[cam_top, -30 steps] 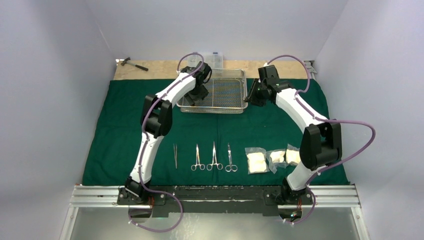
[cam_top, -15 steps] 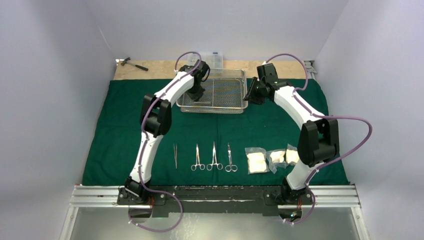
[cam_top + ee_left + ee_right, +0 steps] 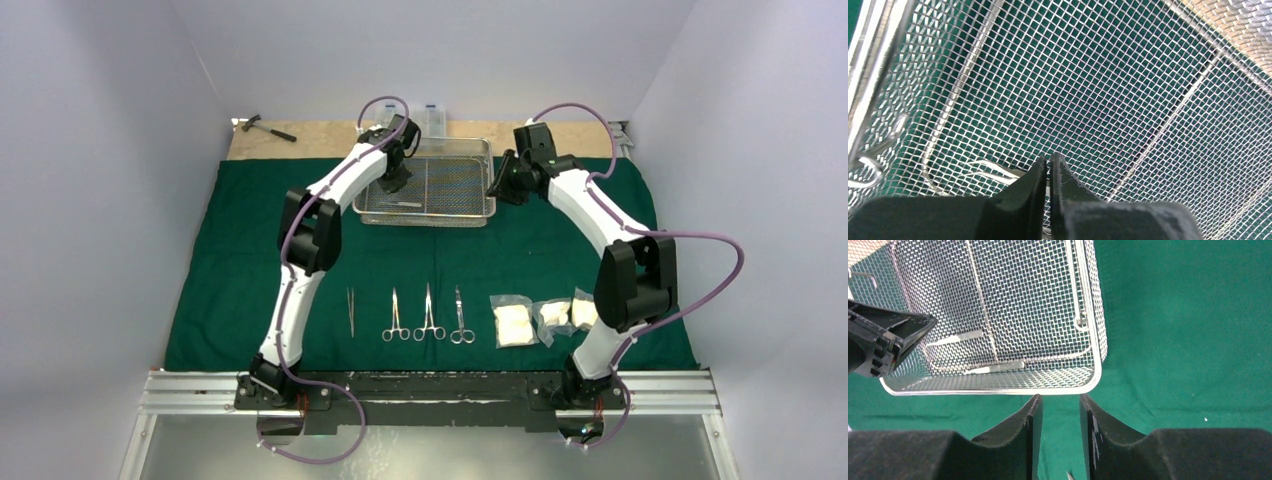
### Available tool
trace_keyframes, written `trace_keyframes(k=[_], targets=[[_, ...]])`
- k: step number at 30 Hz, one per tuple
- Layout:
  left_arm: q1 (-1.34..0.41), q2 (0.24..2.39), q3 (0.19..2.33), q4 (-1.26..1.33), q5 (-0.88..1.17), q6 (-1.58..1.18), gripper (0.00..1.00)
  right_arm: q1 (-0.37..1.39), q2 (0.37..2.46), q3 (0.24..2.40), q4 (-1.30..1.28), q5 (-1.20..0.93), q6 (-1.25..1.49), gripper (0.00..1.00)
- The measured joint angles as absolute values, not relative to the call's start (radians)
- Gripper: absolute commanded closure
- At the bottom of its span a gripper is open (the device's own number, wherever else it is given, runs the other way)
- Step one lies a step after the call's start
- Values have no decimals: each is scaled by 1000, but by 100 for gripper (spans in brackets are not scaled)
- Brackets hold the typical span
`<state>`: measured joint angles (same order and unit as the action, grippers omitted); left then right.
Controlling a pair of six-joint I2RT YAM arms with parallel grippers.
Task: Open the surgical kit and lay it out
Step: Pick up the medical item from the container.
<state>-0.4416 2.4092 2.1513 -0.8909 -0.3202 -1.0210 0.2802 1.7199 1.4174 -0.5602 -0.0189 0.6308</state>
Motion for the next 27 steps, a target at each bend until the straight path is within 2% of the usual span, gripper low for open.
trace_keyframes(k=[2,4,27], targets=[[-442,2399,2150,-897,-337,-1007,69,280,1728,1427,-559,-19,634,64],[-442,2385,2150,-912,-350,-1011,65,280,1734,1430,-559,-19,637,65],[-442,2374,2142,-1019,-275,-1210,53,280,1778,1457,-562,-28,629,65]])
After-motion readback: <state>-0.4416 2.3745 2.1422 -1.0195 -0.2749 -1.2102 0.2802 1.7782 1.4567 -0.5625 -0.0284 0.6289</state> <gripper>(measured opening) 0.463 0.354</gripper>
